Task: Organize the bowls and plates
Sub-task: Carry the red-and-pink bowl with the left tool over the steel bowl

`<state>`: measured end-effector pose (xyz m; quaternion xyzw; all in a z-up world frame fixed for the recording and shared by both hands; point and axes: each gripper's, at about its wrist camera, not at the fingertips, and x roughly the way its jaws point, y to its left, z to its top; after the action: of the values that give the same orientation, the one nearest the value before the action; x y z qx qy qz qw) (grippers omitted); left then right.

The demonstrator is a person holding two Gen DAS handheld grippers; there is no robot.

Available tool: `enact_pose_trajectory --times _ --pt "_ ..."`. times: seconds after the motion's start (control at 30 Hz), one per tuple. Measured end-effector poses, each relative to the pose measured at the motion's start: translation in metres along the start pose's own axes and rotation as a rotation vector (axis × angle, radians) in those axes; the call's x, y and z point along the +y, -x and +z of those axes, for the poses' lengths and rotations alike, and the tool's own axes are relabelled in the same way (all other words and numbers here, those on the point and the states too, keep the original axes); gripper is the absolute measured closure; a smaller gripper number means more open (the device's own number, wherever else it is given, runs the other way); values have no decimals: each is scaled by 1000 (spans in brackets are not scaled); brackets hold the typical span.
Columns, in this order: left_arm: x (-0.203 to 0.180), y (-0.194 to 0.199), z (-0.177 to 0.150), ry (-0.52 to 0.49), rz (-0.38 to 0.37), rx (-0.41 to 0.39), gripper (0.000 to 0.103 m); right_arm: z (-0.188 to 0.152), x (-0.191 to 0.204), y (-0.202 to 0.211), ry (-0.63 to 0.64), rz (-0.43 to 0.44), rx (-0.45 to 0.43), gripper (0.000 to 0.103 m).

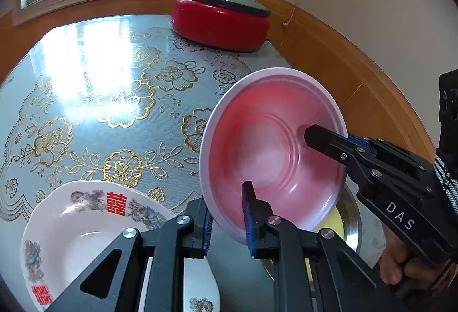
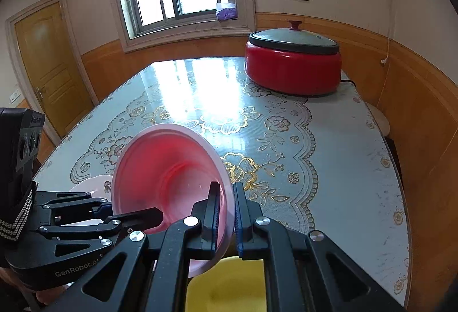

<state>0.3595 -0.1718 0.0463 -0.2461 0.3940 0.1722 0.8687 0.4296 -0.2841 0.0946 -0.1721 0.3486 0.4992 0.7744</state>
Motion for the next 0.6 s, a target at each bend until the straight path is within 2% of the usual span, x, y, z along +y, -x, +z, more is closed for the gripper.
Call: enact_pose_trajectory --times 0.6 --pt "-36 -5 -19 -5 -28 10 84 -13 -20 26 28 -11 -20 94"
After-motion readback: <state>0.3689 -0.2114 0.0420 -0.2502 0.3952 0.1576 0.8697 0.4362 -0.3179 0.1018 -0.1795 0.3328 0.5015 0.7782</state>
